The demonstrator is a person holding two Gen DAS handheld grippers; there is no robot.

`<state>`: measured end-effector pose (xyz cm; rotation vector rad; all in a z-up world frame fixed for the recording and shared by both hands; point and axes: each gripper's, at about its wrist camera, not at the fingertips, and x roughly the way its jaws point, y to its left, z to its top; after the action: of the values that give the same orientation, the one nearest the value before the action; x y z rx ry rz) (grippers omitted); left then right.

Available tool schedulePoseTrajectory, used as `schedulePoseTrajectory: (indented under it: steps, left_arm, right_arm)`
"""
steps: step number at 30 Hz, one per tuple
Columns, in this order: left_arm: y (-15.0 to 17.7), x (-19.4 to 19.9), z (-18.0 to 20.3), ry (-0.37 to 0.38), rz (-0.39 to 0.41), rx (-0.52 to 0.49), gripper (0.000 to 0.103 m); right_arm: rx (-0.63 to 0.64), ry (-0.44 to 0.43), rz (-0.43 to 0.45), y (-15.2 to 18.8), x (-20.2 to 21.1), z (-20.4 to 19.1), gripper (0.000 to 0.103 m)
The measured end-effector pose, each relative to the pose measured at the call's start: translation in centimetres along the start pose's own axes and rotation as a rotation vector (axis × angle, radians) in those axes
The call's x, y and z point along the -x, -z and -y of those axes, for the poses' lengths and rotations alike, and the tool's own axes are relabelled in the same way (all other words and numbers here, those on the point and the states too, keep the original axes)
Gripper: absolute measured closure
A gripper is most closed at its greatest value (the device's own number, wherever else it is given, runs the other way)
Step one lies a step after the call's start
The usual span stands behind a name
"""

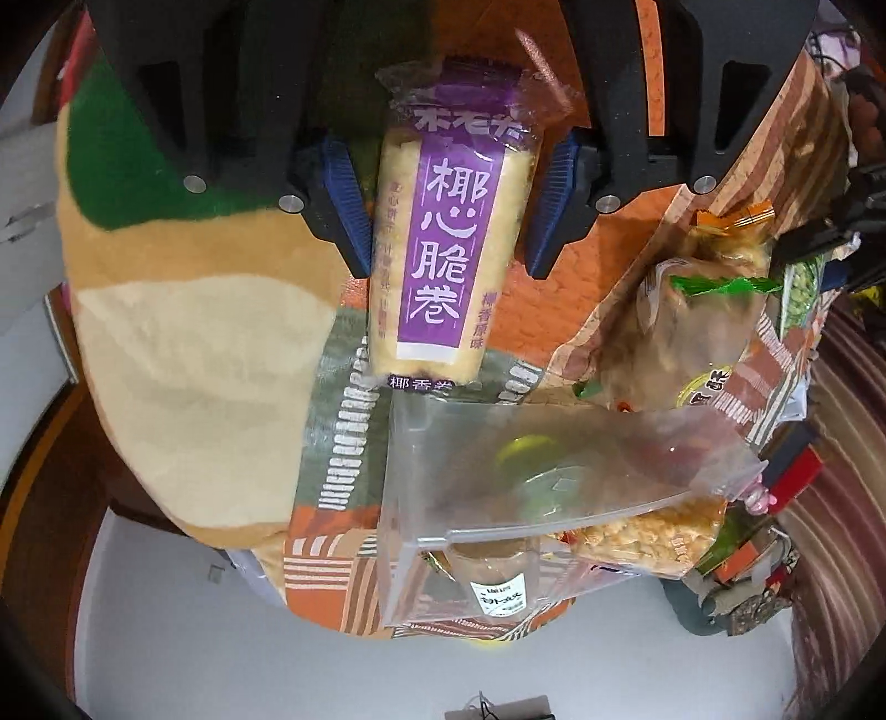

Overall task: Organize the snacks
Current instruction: 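Grasp the green pea bag with the left tool while the right tool grasps the purple-label cake roll, then carry the pea bag and cake roll into the clear box and release them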

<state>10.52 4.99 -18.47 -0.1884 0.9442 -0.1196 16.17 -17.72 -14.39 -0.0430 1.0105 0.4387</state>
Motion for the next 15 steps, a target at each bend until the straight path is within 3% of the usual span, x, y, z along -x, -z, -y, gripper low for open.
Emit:
schedulePoseTrajectory:
  steps: [3,15]
  left_arm:
    - [-0.6,0.6,-0.4,-0.008,0.020,0.007,0.042]
    - [-5.8,3.9,-0.2,-0.026,0.156,-0.025,0.042]
  right_arm:
    - [-0.027,-0.018,0.018,0.0,0.6,0.7,0.061]
    - [-0.035,-0.038,0.144,-0.8,5.0,0.6,0.061]
